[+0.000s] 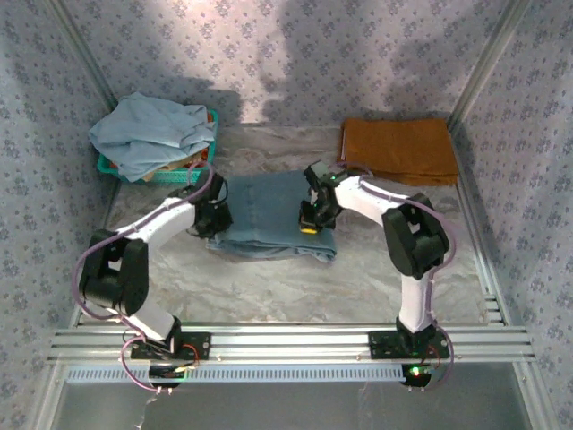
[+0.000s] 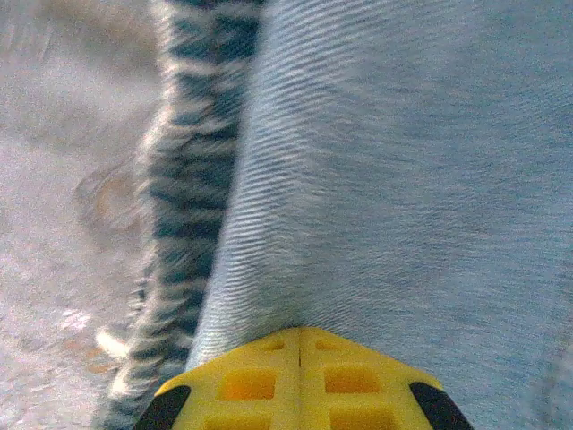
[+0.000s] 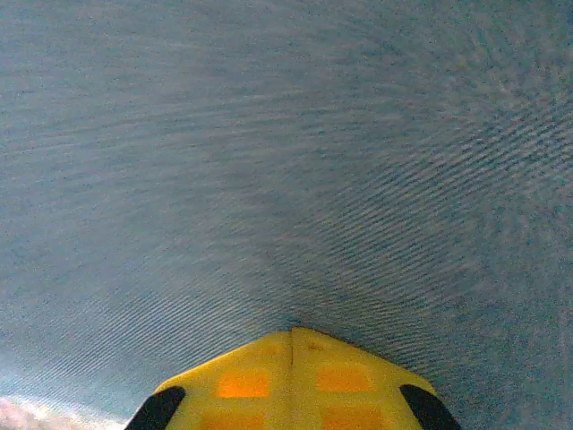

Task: Fold and stack the trousers

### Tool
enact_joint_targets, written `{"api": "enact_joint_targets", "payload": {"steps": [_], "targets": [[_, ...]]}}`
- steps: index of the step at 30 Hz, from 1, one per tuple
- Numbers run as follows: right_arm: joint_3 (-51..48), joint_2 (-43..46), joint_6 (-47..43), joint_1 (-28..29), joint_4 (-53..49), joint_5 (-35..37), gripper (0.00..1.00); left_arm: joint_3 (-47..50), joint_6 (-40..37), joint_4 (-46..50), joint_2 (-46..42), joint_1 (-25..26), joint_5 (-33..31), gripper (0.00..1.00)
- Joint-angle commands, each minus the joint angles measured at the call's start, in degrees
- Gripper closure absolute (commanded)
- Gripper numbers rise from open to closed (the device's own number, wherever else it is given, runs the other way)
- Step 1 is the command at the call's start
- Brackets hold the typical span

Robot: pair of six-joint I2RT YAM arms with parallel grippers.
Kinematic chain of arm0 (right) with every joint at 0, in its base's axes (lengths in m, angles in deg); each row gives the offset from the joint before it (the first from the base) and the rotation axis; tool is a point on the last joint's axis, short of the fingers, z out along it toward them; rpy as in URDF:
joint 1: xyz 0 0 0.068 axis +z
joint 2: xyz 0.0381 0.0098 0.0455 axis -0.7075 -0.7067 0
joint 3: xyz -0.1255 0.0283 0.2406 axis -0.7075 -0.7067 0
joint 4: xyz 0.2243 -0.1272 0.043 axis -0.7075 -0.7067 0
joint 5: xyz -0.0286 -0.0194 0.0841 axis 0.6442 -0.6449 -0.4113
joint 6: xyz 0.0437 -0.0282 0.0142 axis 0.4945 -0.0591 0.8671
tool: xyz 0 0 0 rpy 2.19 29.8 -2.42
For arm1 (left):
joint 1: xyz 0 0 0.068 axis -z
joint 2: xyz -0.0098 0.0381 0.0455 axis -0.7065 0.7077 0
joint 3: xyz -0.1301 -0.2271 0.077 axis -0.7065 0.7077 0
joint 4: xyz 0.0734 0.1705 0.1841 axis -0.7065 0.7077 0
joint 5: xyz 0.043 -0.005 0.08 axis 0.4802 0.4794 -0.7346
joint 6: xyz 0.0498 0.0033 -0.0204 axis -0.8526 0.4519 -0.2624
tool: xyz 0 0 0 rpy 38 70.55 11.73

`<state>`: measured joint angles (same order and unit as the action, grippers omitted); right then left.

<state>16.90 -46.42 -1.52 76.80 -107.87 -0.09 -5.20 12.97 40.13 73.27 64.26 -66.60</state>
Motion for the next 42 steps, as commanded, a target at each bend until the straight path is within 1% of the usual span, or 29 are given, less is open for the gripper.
{"api": "enact_joint_targets", "payload": {"steps": [1, 4, 7, 10, 12, 13, 15, 16, 17, 19, 20, 21, 23, 25, 27, 30, 31, 33, 34, 35, 36, 37, 39, 40, 42], "targets": [[-3.96, -2.17, 1.85, 0.89, 5.49, -0.91, 1.00, 6.71, 3.26, -4.71, 0.63, -2.78, -1.44, 1.00], [-6.96, -2.45, 3.03, 0.02, 7.26, -1.07, 1.00, 9.86, 3.79, -6.64, 1.41, -4.00, -1.21, 1.00], [-8.16, -1.22, 2.93, -1.32, 7.22, -0.92, 1.00, 10.95, 3.41, -7.60, 1.70, -4.44, -1.08, 1.00], [-6.54, 2.33, 0.04, -2.95, 4.69, -1.26, 1.00, 10.89, 2.41, -7.85, 1.98, -4.73, -0.25, 1.00], [-2.68, 4.98, -3.64, -4.38, -0.40, 2.21, 1.00, 10.46, 1.17, -7.59, 1.69, -4.72, 1.04, 1.00], [0.22, 5.84, -5.52, -5.36, -3.05, 5.27, 0.93, 10.13, 0.51, -7.08, 1.19, -4.66, 1.78, 1.00], [5.74, 6.09, -8.12, -7.04, -7.44, 11.66, 0.70, 9.42, -0.53, -5.69, -0.08, -4.63, 3.00, 1.00], [9.60, 5.23, -9.06, -7.94, -9.93, 15.46, 0.60, 9.16, -0.82, -4.95, -0.93, -4.46, 3.57, 0.98], [12.98, 3.80, -10.18, -8.74, -12.66, 20.27, 0.52, 8.99, -1.19, -4.43, -2.13, -4.34, 4.12, 0.91], [18.70, 0.00, -11.75, -10.57, -16.06, 29.15, 0.41, 8.59, -1.29, -2.88, -4.15, -4.22, 4.51, 0.74], [21.33, -2.34, -13.09, -11.79, -16.43, 31.46, 0.38, 8.43, -1.48, -2.38, -5.40, -4.19, 4.88, 0.68], [23.45, -4.34, -13.51, -12.94, -16.53, 33.25, 0.35, 8.27, -1.49, -1.85, -6.24, -4.19, 5.13, 0.58], [29.34, -9.76, -15.23, -15.74, -16.30, 34.15, 0.34, 7.86, -1.62, -0.64, -7.80, -4.19, 5.88, 0.45], [34.64, -14.74, -16.93, -17.71, -15.59, 34.62, 0.33, 7.42, -1.83, 0.37, -8.74, -4.19, 6.51, 0.39], [41.03, -19.95, -18.67, -19.03, -15.78, 35.12, 0.33, 7.06, -1.92, 1.19, -9.22, -4.19, 7.22, 0.37], [52.09, -28.36, -21.46, -19.86, -18.72, 36.98, 0.32, 6.96, -2.14, 1.77, -10.00, -4.18, 8.12, 0.37], [56.55, -31.58, -22.13, -20.18, -20.55, 37.00, 0.32, 6.93, -2.20, 1.92, -10.28, -4.19, 8.07, 0.37], [66.34, -37.71, -22.63, -20.87, -26.71, 34.81, 0.36, 6.74, -1.97, 2.15, -10.50, -4.28, 7.90, 0.37], [70.45, -40.25, -22.63, -21.15, -29.44, 33.75, 0.40, 6.56, -1.84, 2.40, -10.58, -4.33, 7.91, 0.36], [72.88, -41.66, -22.58, -21.27, -31.74, 32.40, 0.47, 6.47, -1.65, 2.63, -10.69, -4.37, 7.80, 0.36], [72.92, -41.66, -22.15, -21.39, -32.22, 31.91, 0.53, 6.27, -1.46, 2.85, -10.88, -4.45, 7.79, 0.35], [70.55, -40.48, -22.35, -21.33, -30.86, 31.48, 0.63, 5.95, -1.40, 3.02, -11.24, -4.61, 7.83, 0.34], [63.15, -37.10, -22.90, -21.11, -26.49, 29.07, 0.80, 5.16, -1.31, 3.78, -12.08, -4.79, 7.82, 0.31], [59.93, -35.59, -22.88, -20.98, -25.12, 27.62, 0.87, 4.52, -1.46, 4.24, -12.54, -5.04, 7.80, 0.30], [55.48, -33.55, -22.31, -21.04, -24.21, 25.90, 0.97, 3.16, -2.07, 5.46, -13.36, -5.57, 7.30, 0.29]]}}
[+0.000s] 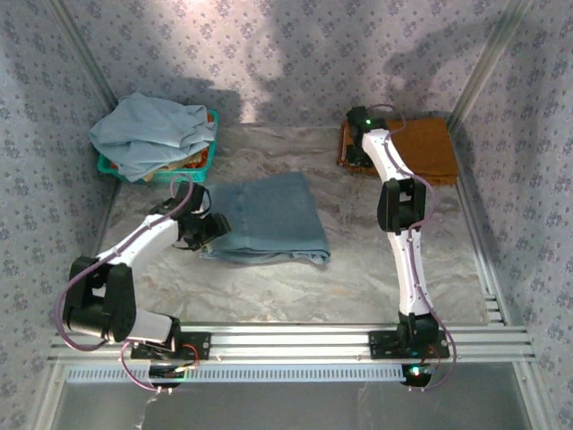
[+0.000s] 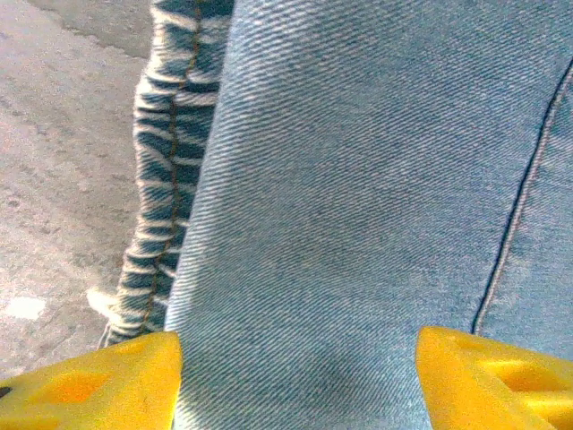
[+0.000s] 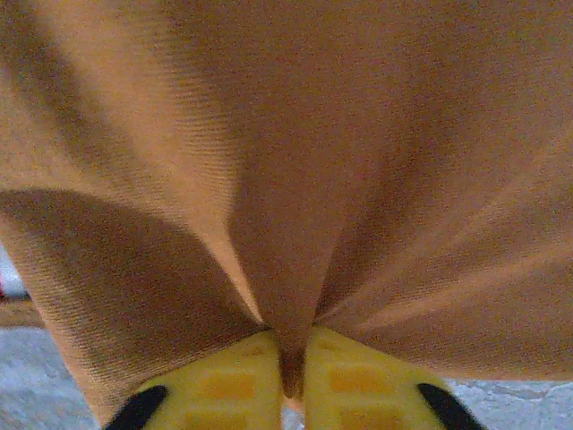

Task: Fold and stack the trousers

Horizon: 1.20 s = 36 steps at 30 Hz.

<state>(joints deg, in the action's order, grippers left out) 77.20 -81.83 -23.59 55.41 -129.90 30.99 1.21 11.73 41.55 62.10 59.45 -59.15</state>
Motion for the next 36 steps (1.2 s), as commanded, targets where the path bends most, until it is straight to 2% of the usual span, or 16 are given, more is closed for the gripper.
{"api": "enact_joint_targets", "payload": {"steps": [1, 6, 11, 15, 18, 20, 21, 23, 25, 28, 33, 36], "targets": [[-7.58, 2.91, -0.04, 0.35, -1.25, -6.20, 1.00, -3.87, -1.09, 4.62, -2.62, -1.10, -0.49, 0.29], [-22.26, 9.33, 1.43, 1.39, 2.50, -8.46, 1.00, -4.71, -1.83, 5.67, -4.25, -2.70, -0.26, 0.29], [-42.55, 21.68, 4.88, 2.64, 10.44, -12.41, 1.00, -3.81, -1.79, 5.02, -4.88, -3.47, 0.69, 0.29], [-51.88, 29.12, 6.69, 5.62, 11.71, -11.95, 1.00, -3.26, -2.11, 4.86, -4.97, -3.52, 1.27, 0.28], [-52.17, 32.99, 6.88, 7.18, 10.50, -12.80, 0.85, -3.39, -2.97, 6.33, -4.73, -3.60, -0.75, 0.22], [-50.42, 35.10, 6.64, 7.50, 9.14, -13.18, 0.63, -4.06, -3.58, 7.39, -4.08, -3.64, -2.59, 0.15], [-49.37, 36.32, 6.63, 7.69, 8.10, -12.35, 0.56, -4.43, -4.18, 8.36, -3.53, -3.69, -3.31, 0.12], [-47.75, 38.80, 6.47, 8.04, 6.61, -11.62, 0.49, -5.46, -5.09, 8.92, -1.98, -3.76, -4.84, 0.09], [-47.07, 41.18, 6.29, 8.50, 6.19, -12.70, 0.44, -6.41, -6.23, 8.41, 0.23, -4.03, -5.23, 0.06], [-47.64, 43.32, 6.03, 9.90, 7.55, -18.27, 0.39, -7.85, -7.53, 5.87, 5.06, -5.05, -2.91, 0.06], [-49.78, 41.22, 5.63, 13.67, 11.56, -29.07, 0.37, -6.25, -7.75, -3.67, 11.53, -9.37, 10.16, 0.07], [-50.40, 38.49, 6.25, 16.00, 13.59, -32.45, 0.37, -6.14, -8.84, -4.52, 13.66, -10.05, 9.07, 0.07]]}}
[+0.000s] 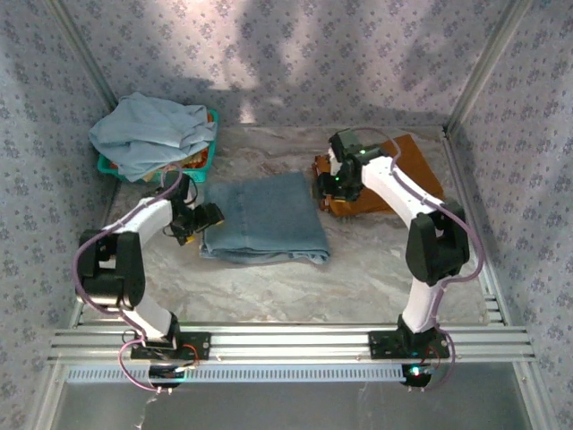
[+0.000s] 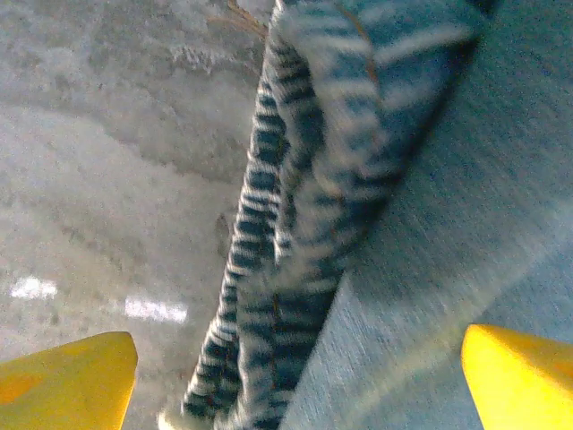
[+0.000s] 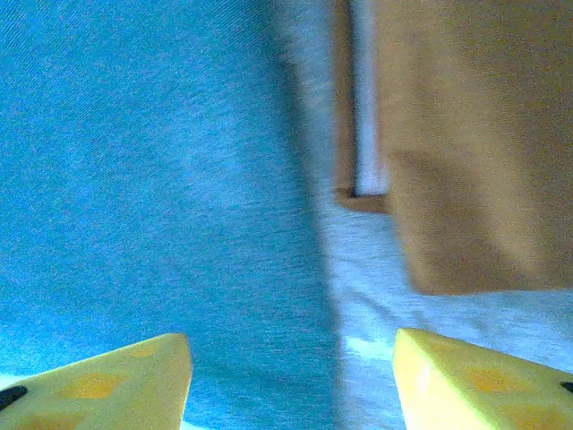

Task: Fold and stack the trousers

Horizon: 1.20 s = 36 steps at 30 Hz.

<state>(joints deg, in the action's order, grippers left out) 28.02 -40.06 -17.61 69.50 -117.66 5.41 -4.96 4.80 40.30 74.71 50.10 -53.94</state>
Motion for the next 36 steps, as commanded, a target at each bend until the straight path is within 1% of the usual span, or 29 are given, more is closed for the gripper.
{"api": "enact_joint_targets", "payload": {"steps": [1, 4, 6, 8, 13, 16, 20, 23, 26, 29, 32, 36], "targets": [[-1.10, -4.16, 0.14, 2.61, 1.51, -6.83, 0.36, 0.01, -2.09, -3.26, 1.68, -0.86, 3.94, 0.07], [-0.92, -7.49, -0.20, 3.67, 1.69, -6.48, 0.36, 0.81, -2.28, -4.60, 3.55, -1.06, 4.83, 0.08], [-1.01, -9.01, -0.84, 3.63, 2.04, -6.91, 0.36, 1.66, -2.19, -6.06, 4.53, -1.07, 6.35, 0.11], [-0.68, -9.51, -1.26, 3.35, 1.66, -5.78, 0.36, 2.73, -1.82, -7.66, 5.00, -1.02, 7.70, 0.13], [-0.57, -9.49, -1.83, 1.86, 0.74, -1.41, 0.34, 3.70, -1.25, -8.19, 5.47, -1.02, 8.14, 0.16], [-1.21, -11.58, -2.41, 1.58, 1.28, -3.32, 0.34, 4.30, -0.72, -8.55, 4.78, -1.08, 8.66, 0.17], [-2.41, -14.26, -2.08, 2.11, 3.90, -7.69, 0.34, 5.08, -0.72, -9.01, 4.14, -1.05, 9.44, 0.15], [-2.87, -15.22, -1.72, 3.33, 4.95, -8.84, 0.35, 5.61, -0.54, -9.89, 4.84, -0.93, 11.60, 0.14], [-3.75, -15.20, -0.83, 4.08, 6.44, -10.87, 0.38, 6.98, -0.13, -12.26, 5.26, -0.34, 14.27, 0.12], [-4.42, -15.10, -0.23, 4.58, 7.13, -11.19, 0.43, 8.05, 0.05, -14.36, 5.30, 0.52, 15.73, 0.13], [-4.95, -14.85, 0.11, 4.62, 7.57, -11.36, 0.54, 9.23, 1.03, -17.25, 5.59, 1.32, 17.71, 0.21], [-5.05, -14.92, 0.03, 4.53, 7.49, -11.68, 0.68, 10.08, 1.42, -19.15, 5.73, 2.93, 18.12, 0.46]]}}
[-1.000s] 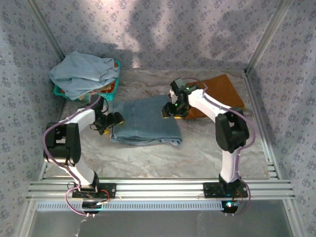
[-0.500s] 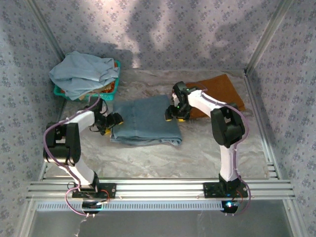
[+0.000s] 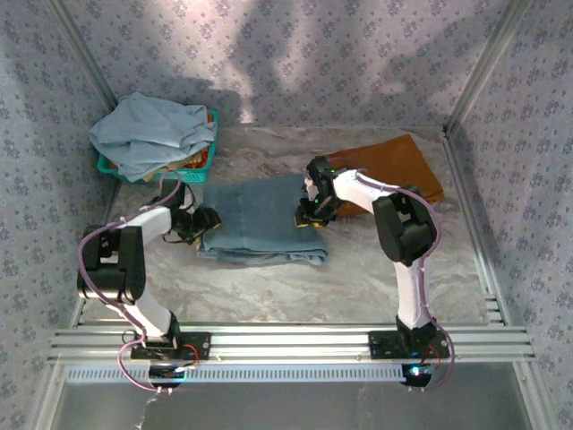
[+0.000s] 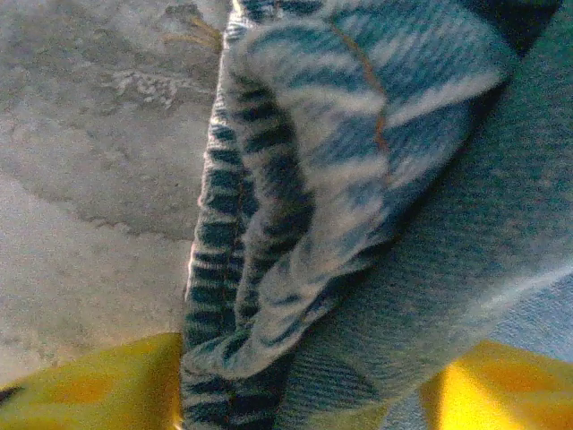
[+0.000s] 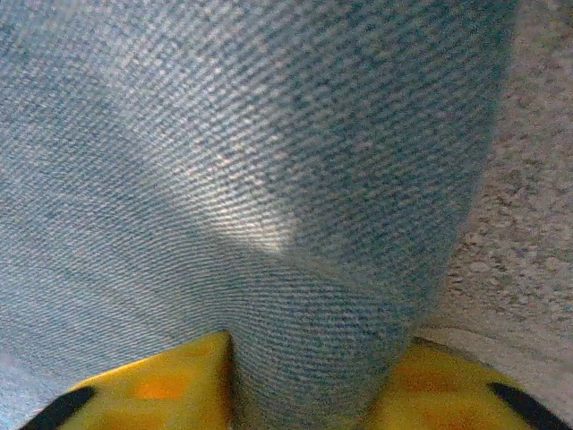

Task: Fold and stack the trousers

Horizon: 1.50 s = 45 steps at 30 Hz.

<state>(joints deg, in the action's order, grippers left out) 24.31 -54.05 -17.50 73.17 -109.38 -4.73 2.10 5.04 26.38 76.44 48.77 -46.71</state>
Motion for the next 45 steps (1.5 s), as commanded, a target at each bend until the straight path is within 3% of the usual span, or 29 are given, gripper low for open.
{"api": "enact_joint_targets", "payload": {"steps": [1, 6, 9, 17, 22, 34, 39, 45], "targets": [[-1.42, -0.93, -0.08, 0.84, -0.79, -1.36, 0.72, 3.22, 1.09, -5.39, 3.92, 4.48, 10.92, 0.54], [-1.51, -0.43, 0.04, 0.60, -0.97, -1.40, 0.93, 3.93, 0.41, -4.11, 2.49, 4.47, 9.03, 0.80], [-1.52, 0.60, 0.32, 0.60, -1.16, -1.07, 1.00, 3.70, 0.21, -2.62, 0.73, 4.46, 8.02, 1.00], [-1.34, 7.82, 1.84, 0.60, -2.11, 2.80, 1.00, 1.20, 2.53, 4.64, -10.60, 4.81, 2.26, 1.00], [0.04, 12.02, 3.12, 0.75, -2.20, 1.68, 1.00, -3.38, 2.90, 10.20, -16.12, 5.59, 0.22, 1.00], [6.48, 17.00, 2.30, -0.80, -7.09, 6.70, 1.00, -13.25, 4.41, 16.61, -21.85, 7.57, -2.83, 1.00], [12.04, 17.61, 0.03, -6.49, -12.25, 12.40, 1.00, -18.83, 6.20, 15.01, -19.20, 12.44, -6.30, 1.00], [19.28, 15.33, -2.64, -18.59, -16.93, 15.55, 1.00, -28.19, 8.53, 7.18, -8.13, 22.15, -10.70, 1.00]]}}
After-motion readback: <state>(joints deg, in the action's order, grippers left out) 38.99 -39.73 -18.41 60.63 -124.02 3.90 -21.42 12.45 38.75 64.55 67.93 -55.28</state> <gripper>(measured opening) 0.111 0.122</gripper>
